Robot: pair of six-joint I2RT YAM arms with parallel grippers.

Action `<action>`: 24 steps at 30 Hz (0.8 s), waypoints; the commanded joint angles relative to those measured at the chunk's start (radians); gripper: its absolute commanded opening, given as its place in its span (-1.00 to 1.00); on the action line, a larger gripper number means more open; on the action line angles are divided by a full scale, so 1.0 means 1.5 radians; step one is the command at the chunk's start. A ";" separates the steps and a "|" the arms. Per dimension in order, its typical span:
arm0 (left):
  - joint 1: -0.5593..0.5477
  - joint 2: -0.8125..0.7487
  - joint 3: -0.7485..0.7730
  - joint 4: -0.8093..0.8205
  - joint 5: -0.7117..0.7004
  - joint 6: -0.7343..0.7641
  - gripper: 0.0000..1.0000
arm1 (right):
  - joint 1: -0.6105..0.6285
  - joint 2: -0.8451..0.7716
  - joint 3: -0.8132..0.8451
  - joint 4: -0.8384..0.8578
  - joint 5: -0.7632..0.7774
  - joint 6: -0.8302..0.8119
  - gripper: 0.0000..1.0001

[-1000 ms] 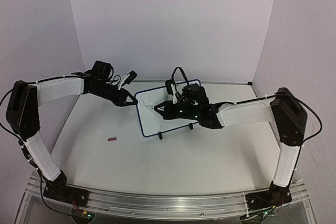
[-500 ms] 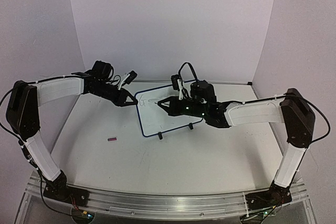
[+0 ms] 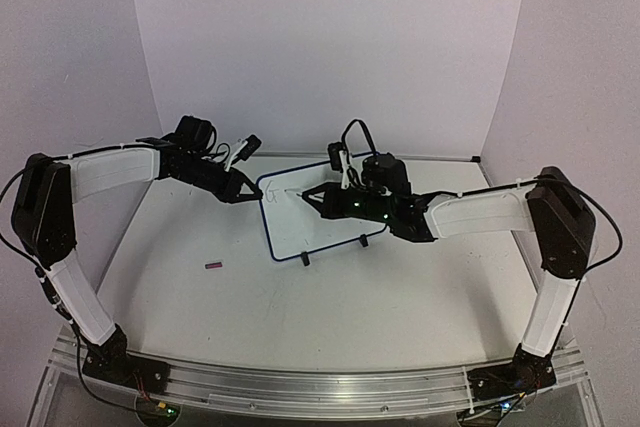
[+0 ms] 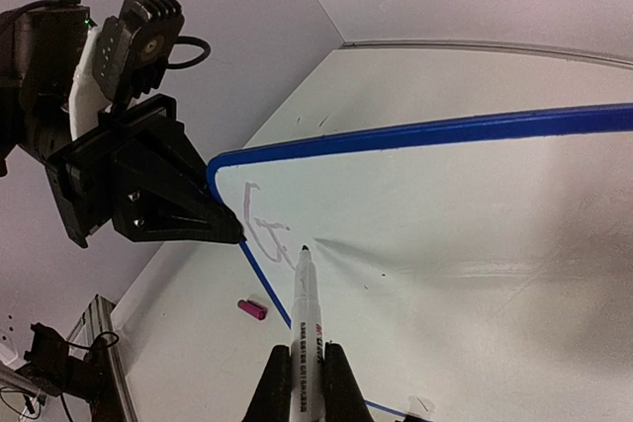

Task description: Write a sentence on the whiteboard

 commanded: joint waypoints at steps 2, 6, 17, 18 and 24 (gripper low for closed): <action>-0.008 0.012 0.015 -0.038 -0.033 0.023 -1.00 | -0.004 0.016 0.030 0.035 0.004 0.008 -1.00; -0.008 0.013 0.015 -0.039 -0.033 0.023 -1.00 | -0.007 0.020 0.033 0.037 0.007 0.012 -1.00; -0.008 0.014 0.015 -0.039 -0.034 0.024 -1.00 | -0.012 0.041 0.047 0.035 -0.005 0.017 -1.00; -0.008 0.014 0.015 -0.039 -0.035 0.025 -1.00 | -0.012 0.044 0.048 0.034 -0.009 0.018 -1.00; -0.008 0.015 0.015 -0.040 -0.036 0.026 -1.00 | -0.011 0.048 0.038 0.031 -0.014 0.024 -1.00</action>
